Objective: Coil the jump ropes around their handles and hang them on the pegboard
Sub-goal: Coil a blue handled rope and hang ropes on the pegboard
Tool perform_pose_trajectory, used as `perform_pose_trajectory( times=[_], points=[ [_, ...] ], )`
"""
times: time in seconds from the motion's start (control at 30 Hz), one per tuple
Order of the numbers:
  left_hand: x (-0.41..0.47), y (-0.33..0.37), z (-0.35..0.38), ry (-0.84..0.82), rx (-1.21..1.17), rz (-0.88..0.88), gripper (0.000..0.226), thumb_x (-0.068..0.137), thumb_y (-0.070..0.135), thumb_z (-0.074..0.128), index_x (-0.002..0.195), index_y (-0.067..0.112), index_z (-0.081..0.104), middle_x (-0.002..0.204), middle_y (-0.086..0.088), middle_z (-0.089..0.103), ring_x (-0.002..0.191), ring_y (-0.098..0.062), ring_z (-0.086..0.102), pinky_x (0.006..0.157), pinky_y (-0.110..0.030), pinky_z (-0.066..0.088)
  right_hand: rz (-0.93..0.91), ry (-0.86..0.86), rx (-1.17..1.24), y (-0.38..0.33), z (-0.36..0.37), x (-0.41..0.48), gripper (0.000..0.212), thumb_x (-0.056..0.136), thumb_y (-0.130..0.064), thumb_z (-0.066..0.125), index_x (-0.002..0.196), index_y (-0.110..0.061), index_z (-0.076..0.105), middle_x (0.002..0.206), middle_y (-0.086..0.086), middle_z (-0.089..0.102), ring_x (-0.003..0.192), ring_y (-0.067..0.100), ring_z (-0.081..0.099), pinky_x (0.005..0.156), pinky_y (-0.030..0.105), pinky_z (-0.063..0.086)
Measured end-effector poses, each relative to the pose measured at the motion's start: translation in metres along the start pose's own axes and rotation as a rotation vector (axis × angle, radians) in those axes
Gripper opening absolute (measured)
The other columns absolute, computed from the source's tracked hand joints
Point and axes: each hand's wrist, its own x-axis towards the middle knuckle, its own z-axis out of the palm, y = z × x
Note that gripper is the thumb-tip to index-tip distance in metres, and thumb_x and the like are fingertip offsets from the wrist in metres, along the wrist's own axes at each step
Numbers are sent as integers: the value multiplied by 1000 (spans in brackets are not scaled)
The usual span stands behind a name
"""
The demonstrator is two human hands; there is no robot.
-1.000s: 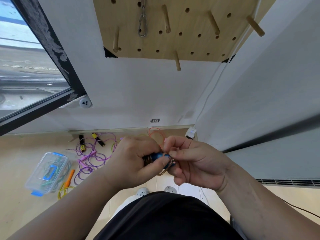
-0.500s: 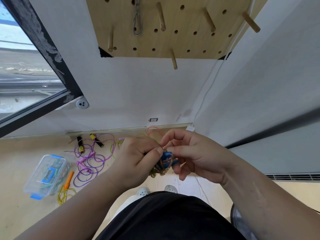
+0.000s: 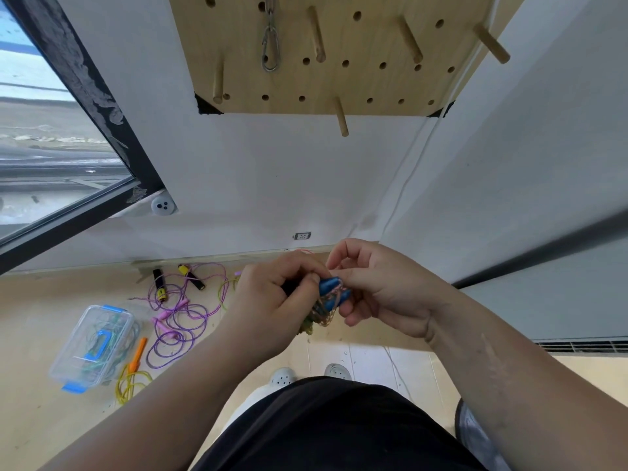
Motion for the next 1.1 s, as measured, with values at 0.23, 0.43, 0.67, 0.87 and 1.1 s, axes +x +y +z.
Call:
perform_pose_trajectory(
  times=[0.23,0.43,0.67,0.87,1.1],
  points=[
    [15,-3,1,123,-108,-188,34,94,14,64,66,12,46,56,-8,47,44,-20,44,37,-34,39,-140,198,306,7,12,-2,13,96,-17,64,106,-9,61,92,11,67,65,24,65,64,36,61],
    [31,7,10,266,-277,-346,40,92,1,52,58,16,36,57,4,35,49,-13,35,44,-27,30,-259,359,-45,19,21,-4,10,85,-11,78,87,-5,70,79,10,75,75,26,75,72,38,63],
    [42,20,20,231,-411,-307,32,99,-2,41,96,15,68,83,-4,71,70,-17,64,60,-32,53,-367,443,-152,8,8,0,10,96,-15,67,88,-11,72,74,3,75,69,18,74,69,35,62],
    [60,24,30,254,-359,-285,31,96,2,49,75,9,71,71,-4,66,67,-14,61,59,-30,52,-412,401,-334,3,-9,5,17,103,-23,55,87,-17,60,77,-3,71,68,12,72,72,47,61],
    [90,36,47,315,-371,-290,34,90,21,60,73,-6,49,67,-15,42,64,-23,44,59,-41,39,-630,311,-575,-21,-42,34,20,100,-32,48,83,-22,54,72,-1,61,69,24,62,62,51,51]
  ],
)
